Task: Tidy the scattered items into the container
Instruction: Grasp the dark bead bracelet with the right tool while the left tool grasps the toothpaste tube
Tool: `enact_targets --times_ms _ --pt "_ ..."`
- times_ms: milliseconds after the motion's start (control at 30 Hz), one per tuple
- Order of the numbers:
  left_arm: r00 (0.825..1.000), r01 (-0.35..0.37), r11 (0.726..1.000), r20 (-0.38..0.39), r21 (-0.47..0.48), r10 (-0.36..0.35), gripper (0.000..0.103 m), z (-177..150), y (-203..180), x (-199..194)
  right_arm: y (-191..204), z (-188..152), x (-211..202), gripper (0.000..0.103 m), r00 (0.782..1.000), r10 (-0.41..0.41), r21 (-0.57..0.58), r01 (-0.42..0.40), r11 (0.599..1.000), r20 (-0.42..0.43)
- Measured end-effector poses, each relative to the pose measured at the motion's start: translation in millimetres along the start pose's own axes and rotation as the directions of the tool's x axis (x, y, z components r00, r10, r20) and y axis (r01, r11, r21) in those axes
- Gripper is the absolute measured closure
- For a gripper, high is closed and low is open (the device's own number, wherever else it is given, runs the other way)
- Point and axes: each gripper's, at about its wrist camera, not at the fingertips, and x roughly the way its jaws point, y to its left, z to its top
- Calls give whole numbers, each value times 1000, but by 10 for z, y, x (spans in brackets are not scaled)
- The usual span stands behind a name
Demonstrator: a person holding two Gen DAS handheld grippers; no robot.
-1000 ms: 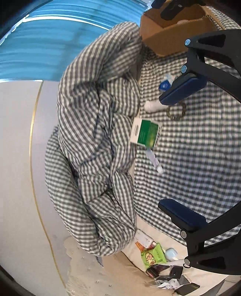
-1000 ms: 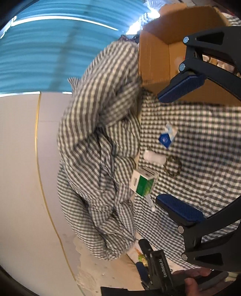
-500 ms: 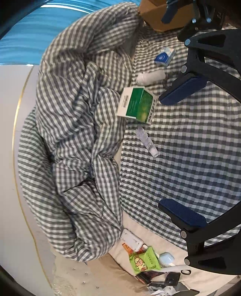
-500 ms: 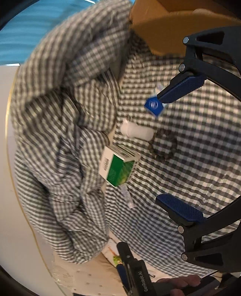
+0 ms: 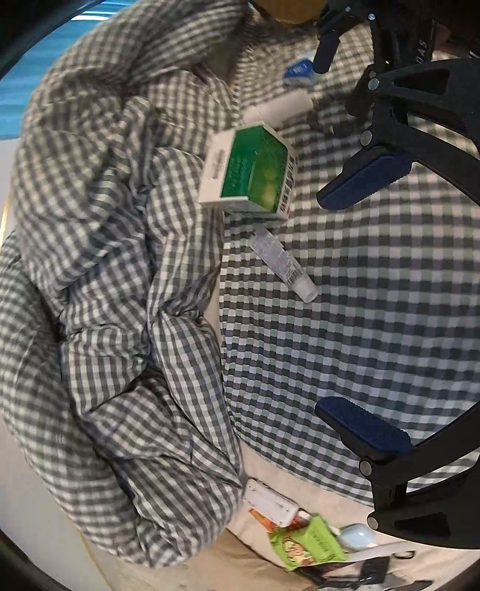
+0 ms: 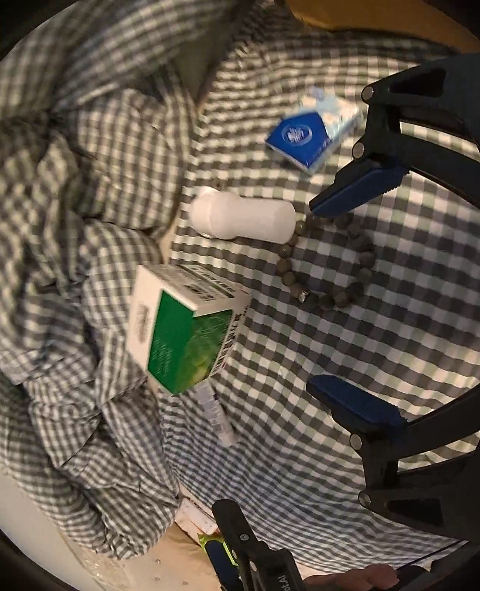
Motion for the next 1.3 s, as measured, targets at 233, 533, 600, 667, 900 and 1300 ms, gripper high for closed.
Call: enact_targets --times_ms 233,533,600,667,900,1300 --pt "997 75 997 -24 25 -74 0 22 -9 451 -6 -49 312 25 998 -24 0 25 1000 -52" --pt "995 93 987 -36 135 -89 0 86 -152 1013 -44 -79 479 25 997 -32 18 34 999 -71" --pt "993 119 982 -41 146 -115 0 102 -177 1079 -52 -73 486 25 997 -32 15 33 999 -71" --pt "989 142 979 -50 149 -136 0 116 -202 1137 -56 -71 489 25 997 -32 16 33 999 -70" --pt "977 187 972 -126 140 -170 46 108 -280 1374 -72 -90 486 25 997 -35 33 37 999 -65" --pt "989 131 991 -74 26 -129 77 77 -117 1050 -51 -114 483 25 997 -35 32 37 999 -63"
